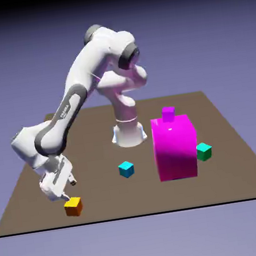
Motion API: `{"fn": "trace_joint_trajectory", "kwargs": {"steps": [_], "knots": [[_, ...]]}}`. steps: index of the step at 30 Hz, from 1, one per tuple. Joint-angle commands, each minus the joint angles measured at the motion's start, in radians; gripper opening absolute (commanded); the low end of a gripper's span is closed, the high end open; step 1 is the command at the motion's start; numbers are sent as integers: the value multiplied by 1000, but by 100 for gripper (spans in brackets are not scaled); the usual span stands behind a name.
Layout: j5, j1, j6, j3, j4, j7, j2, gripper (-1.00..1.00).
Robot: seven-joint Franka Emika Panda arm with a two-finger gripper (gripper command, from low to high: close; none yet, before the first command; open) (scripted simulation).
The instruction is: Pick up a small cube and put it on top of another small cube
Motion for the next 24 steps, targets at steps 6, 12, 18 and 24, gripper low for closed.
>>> {"fn": "trace_joint_trajectory", "kwargs": {"steps": [6,12,18,24], "knots": [[0,-71,39,81,19,24,16,0],[-67,-224,186,298,10,46,-31,0],[-108,-316,274,429,5,59,-59,-100],[-41,-163,127,212,14,37,-12,-100]]}}
